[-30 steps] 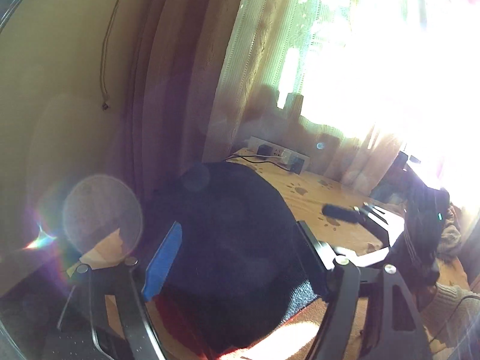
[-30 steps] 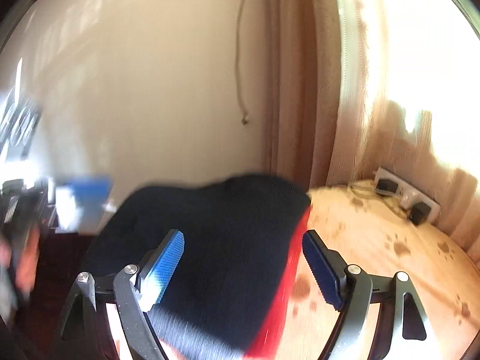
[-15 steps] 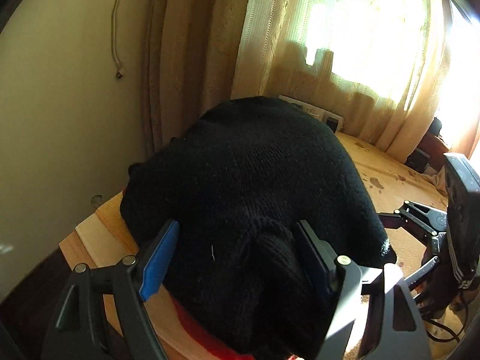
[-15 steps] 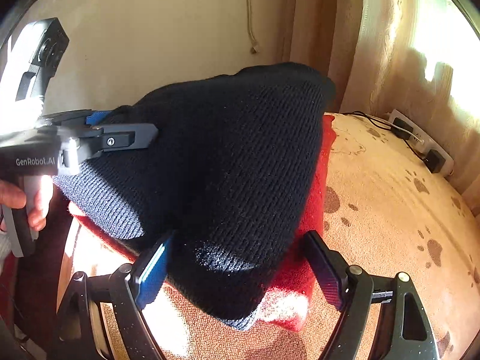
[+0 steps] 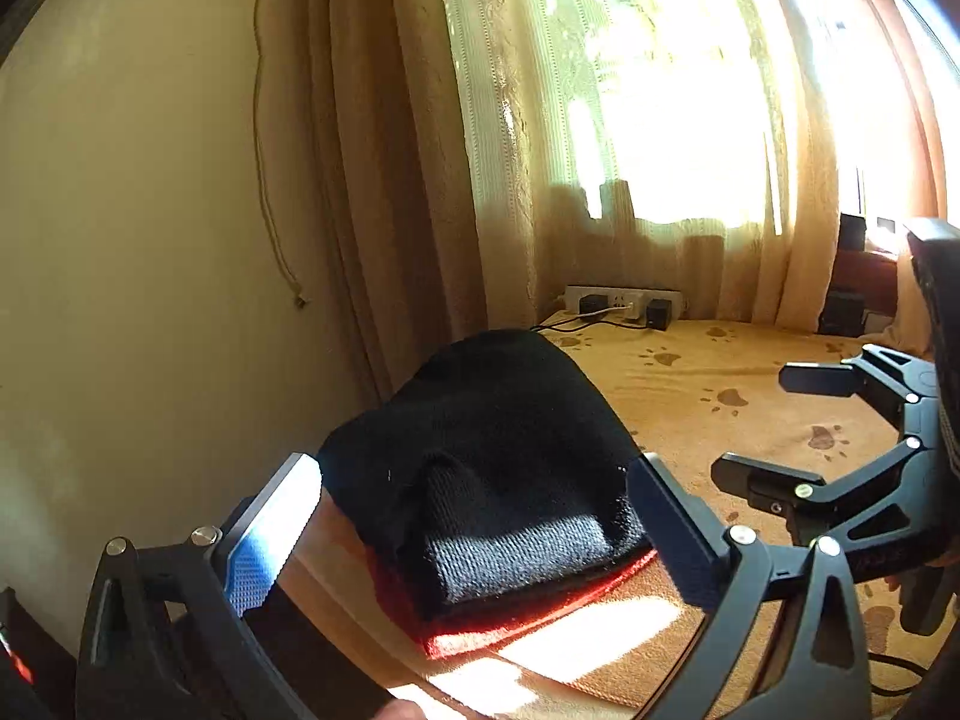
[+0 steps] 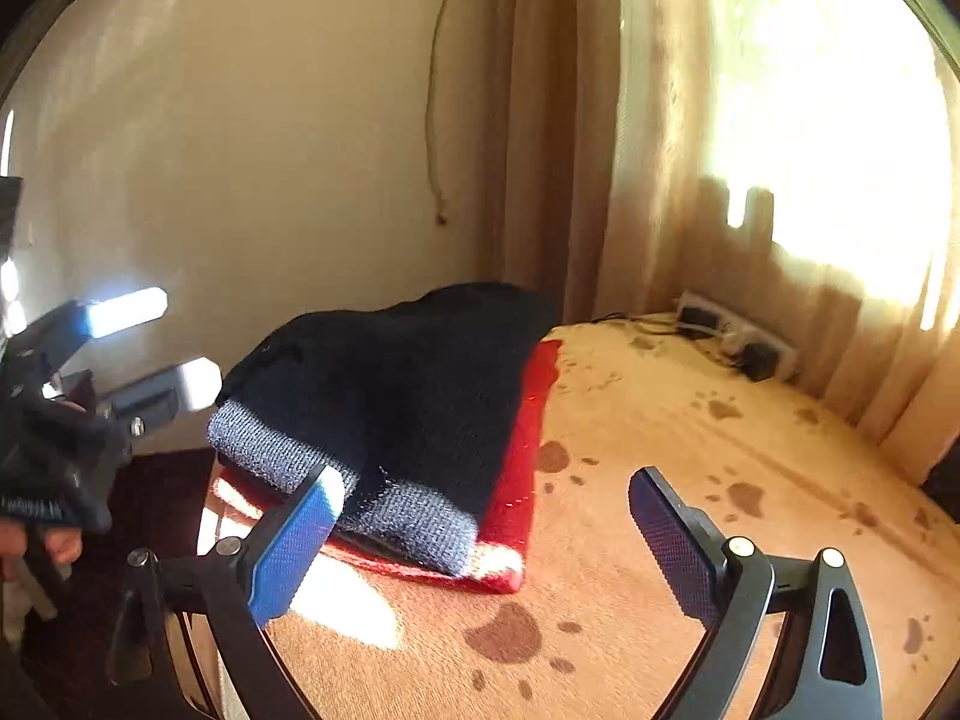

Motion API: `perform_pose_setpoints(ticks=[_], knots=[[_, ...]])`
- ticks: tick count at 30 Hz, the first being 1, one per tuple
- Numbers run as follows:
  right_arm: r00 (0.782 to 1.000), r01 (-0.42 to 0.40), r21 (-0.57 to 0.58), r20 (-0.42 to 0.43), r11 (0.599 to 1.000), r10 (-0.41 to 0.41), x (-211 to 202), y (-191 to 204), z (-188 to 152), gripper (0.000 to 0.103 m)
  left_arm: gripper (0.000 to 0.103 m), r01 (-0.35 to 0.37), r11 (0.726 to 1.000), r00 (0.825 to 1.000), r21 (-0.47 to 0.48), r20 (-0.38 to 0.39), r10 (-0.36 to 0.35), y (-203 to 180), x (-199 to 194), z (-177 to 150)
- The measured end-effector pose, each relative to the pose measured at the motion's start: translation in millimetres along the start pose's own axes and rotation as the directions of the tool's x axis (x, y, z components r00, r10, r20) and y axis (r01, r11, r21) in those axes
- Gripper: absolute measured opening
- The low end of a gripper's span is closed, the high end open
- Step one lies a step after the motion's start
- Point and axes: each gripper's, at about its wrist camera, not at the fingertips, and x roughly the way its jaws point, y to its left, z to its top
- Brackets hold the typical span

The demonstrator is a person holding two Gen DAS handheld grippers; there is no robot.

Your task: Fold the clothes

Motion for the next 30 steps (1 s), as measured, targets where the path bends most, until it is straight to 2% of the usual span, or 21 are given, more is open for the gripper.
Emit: perform_pose_setpoints(ticks=[3,6,11,14,17,22,30], knots=[[0.998,0.052,-0.003,-0.030,0.999,-0.053,-10,3,-4,0.102,0.103,-0.010,1.000,0.999,-0.030,-0.038,0.008,-13,-2,2],[0.996,0.055,0.001,-0.069,0.998,-0.055,-10,5,-10,0.102,0.103,-0.024,0.996,0.998,-0.080,-0.061,0.019,-13,-6,2],[0.997,0.048,0.048,-0.070,0.998,-0.044,-21,11,-19,0.102,0.103,-0.096,0.985,0.991,-0.145,-0.107,0.081,-11,-10,3],[0.997,0.058,0.061,-0.045,0.996,-0.055,-33,20,-17,0.102,0.103,-0.163,0.976,0.984,-0.148,-0.098,0.149,-11,-20,3],[0.998,0.067,0.074,-0.020,0.995,-0.065,-39,25,-14,0.102,0.103,-0.251,0.960,0.968,-0.128,-0.066,0.244,-14,-32,3],[0.998,0.058,0.077,-0.026,0.995,-0.056,-31,30,-14,0.102,0.103,-0.284,0.951,0.958,-0.122,-0.059,0.279,-17,-48,0],[0.998,0.052,0.068,-0.031,0.996,-0.050,-24,34,-6,0.102,0.103,-0.263,0.952,0.963,-0.155,-0.101,0.249,-9,-37,-1]])
